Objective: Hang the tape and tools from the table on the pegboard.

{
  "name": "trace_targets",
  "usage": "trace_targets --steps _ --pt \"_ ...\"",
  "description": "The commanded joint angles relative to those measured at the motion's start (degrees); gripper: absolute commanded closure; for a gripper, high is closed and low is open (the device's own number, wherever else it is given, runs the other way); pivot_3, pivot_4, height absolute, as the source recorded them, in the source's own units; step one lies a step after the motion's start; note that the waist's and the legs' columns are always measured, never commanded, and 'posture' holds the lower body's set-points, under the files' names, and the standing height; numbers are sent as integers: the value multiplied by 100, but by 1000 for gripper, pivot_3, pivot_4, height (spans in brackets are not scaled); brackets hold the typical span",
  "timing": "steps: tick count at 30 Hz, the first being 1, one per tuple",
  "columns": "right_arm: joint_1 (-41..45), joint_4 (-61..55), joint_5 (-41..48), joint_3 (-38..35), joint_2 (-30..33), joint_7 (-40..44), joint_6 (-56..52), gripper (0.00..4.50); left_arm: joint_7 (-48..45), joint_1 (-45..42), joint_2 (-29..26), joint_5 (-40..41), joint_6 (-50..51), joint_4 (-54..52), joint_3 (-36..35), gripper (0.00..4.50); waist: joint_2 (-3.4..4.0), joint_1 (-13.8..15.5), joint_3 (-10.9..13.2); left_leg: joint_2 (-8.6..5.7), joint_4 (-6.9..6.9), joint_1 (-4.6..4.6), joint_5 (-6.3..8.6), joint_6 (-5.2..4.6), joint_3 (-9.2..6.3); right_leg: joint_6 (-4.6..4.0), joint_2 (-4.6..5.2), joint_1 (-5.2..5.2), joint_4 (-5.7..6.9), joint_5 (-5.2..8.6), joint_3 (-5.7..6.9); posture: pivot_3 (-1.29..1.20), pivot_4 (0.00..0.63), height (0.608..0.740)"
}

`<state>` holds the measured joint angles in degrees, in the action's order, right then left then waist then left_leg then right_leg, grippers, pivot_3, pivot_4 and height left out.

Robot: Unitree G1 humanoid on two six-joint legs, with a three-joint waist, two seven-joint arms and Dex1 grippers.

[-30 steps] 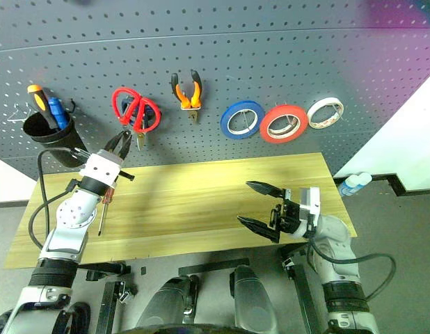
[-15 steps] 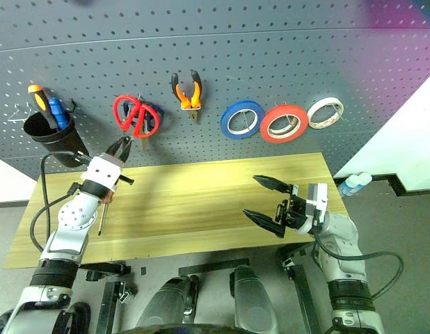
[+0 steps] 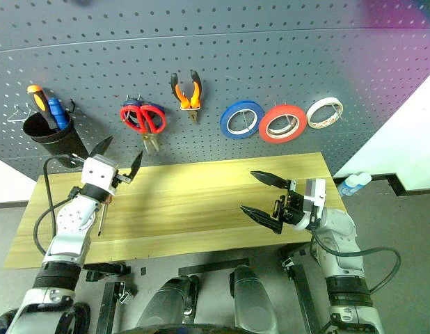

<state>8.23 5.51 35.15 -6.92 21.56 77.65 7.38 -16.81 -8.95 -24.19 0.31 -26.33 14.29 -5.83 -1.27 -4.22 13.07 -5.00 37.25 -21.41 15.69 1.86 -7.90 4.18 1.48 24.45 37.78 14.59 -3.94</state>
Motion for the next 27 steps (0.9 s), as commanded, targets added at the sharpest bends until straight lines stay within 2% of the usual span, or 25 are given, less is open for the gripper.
trace_targets --steps 1,6,11,22,27 --pt "38 -303 136 25 -9 -12 -51 0 -193 464 -1 203 -10 -438 -21 38 0 6 0 0 0 -1 0 0 0 0 0 0 0 0 -1 -149 186 740" --pt "93 -392 167 131 -16 86 -142 0 -350 1112 -85 414 79 -627 -232 38 0 16 0 0 1 2 0 0 -1 0 1 -3 2 0 -8 -134 191 740" --pt "264 -424 194 251 -46 204 -181 0 -39 1374 52 411 520 -602 -447 38 1 18 0 1 2 3 0 0 1 0 0 -4 2 0 -8 -116 207 740" --pt "245 -451 171 396 58 343 -343 0 156 814 -336 905 1681 685 -1306 38 1 28 12 2 1 2 1 -1 -3 0 0 -5 1 1 -8 -76 261 740" --pt "81 -629 203 350 144 304 -466 0 104 727 -328 1091 1790 733 -1503 38 -8 34 69 1 -1 0 1 -2 -3 -1 3 -5 -2 1 -10 -65 295 740"
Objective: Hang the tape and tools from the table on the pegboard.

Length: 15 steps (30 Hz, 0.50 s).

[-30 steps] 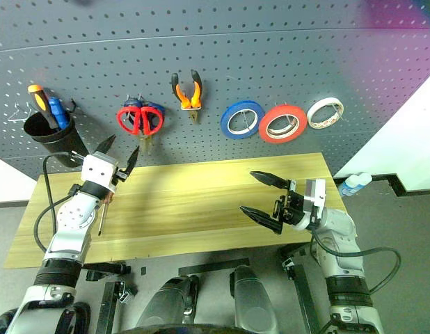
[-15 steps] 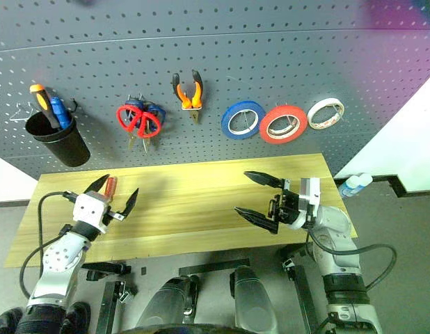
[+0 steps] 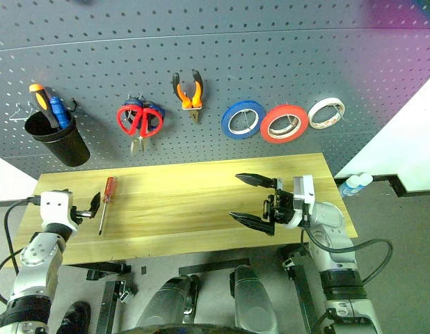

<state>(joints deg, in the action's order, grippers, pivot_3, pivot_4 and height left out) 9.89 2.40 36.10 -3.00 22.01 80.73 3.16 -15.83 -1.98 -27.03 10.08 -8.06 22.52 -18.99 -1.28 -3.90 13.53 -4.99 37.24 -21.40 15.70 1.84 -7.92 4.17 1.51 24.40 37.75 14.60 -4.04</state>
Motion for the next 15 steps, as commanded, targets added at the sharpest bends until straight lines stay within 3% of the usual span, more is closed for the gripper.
trace_targets --steps 1,15 --pt "-127 -381 119 -53 121 -18 -76 0 23 -1 -48 94 46 -70 -167 38 -6 3 42 0 0 0 0 0 0 0 0 0 0 0 0 -64 305 740" --pt "-907 -1344 304 -236 426 -566 -548 0 -41 -344 -76 -18 489 130 18 38 -19 1 428 4 -13 -15 4 -5 -1 1 2 6 -23 1 -4 -93 391 740"
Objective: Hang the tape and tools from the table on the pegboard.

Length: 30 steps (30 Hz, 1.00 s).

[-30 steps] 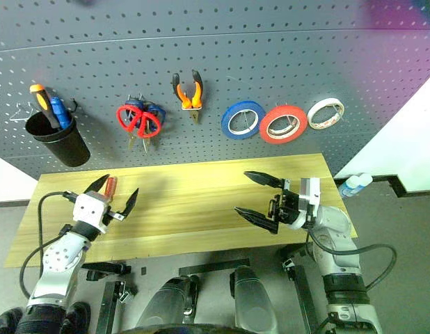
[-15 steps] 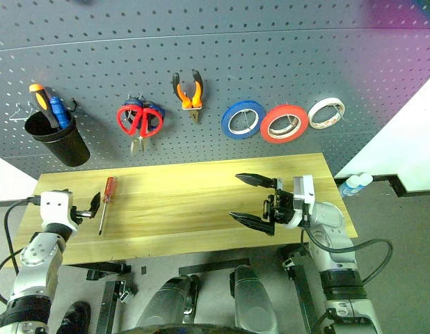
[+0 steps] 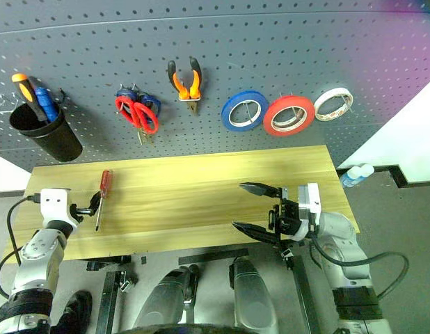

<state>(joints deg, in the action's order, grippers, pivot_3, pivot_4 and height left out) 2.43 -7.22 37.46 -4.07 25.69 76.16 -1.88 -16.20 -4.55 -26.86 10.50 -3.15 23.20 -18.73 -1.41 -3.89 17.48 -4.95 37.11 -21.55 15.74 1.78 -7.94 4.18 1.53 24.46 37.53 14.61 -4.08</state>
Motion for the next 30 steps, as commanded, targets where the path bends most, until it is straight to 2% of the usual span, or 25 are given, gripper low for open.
trace_targets --steps 1,8,16,30 --pt "-220 -447 172 -135 75 -131 -55 0 -18 -123 -106 -82 5 102 10 38 -8 1 53 0 0 -1 0 0 0 0 0 1 -1 0 0 -96 395 740" --pt "-566 -897 253 -261 136 -414 -144 0 -202 -768 -168 -181 -51 825 151 38 -15 -8 190 1 -5 -13 4 -6 0 3 0 7 -18 0 1 -137 405 740" --pt "-624 -1178 347 -319 228 -591 -241 0 -96 -1263 -177 -342 -258 1706 226 38 -17 -26 200 1 -3 -86 6 -10 2 3 -1 82 -19 -1 2 -161 411 740" --pt "-636 -1115 342 -339 287 -652 -232 0 -127 -1271 -28 7 474 1700 115 38 -19 -23 285 1 -3 -88 7 -11 2 4 0 81 -21 0 2 -161 417 740"
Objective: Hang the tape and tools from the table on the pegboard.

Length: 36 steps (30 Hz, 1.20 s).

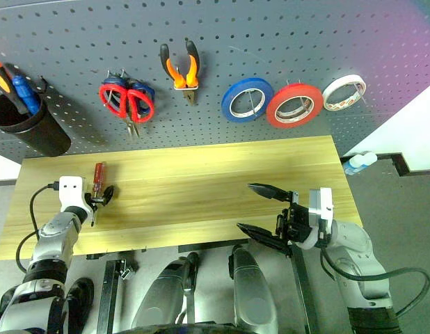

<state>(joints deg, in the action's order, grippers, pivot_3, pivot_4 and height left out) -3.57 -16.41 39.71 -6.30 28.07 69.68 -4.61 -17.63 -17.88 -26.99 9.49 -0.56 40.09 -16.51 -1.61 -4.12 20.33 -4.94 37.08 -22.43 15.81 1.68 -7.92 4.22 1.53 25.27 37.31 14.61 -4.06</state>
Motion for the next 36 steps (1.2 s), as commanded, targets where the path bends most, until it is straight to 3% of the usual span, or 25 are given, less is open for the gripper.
trace_targets --steps 1,8,9,12,20,28,36 --pt "-31 -191 118 -120 53 -10 36 0 -1 57 -9 140 259 5 -121 38 1 0 0 0 0 0 0 0 0 0 0 0 0 0 0 -161 416 740" --pt "-6 -165 141 -114 58 -42 -11 0 75 43 5 157 180 -29 -133 38 0 0 3 0 0 0 0 0 0 1 0 0 -1 0 0 -154 417 740" --pt "0 -161 141 -107 54 -50 -19 0 103 40 21 201 103 -29 -189 211 0 0 4 0 0 0 0 0 0 1 0 0 -1 0 0 -157 418 740" --pt "11 -154 134 -87 45 -55 -18 0 154 -17 -25 198 95 -14 -211 880 -7 0 14 0 -1 0 0 1 0 1 0 0 -2 0 0 -155 415 740" --pt "48 -120 120 -91 42 -73 -5 0 200 -90 -45 146 119 64 -171 3629 -10 4 29 0 -5 -3 1 0 0 1 0 2 -10 0 0 -156 412 740" --pt "155 -8 53 -43 4 -103 29 0 199 32 12 139 116 -98 -147 3712 -10 2 30 0 -6 -3 1 1 0 2 0 2 -11 0 0 -151 404 740" --pt "422 373 -50 -15 -57 -22 191 0 949 1096 527 210 -651 -1978 -561 3712 -12 15 30 2 -8 -15 5 -3 0 2 1 10 -21 0 -1 -134 367 740"
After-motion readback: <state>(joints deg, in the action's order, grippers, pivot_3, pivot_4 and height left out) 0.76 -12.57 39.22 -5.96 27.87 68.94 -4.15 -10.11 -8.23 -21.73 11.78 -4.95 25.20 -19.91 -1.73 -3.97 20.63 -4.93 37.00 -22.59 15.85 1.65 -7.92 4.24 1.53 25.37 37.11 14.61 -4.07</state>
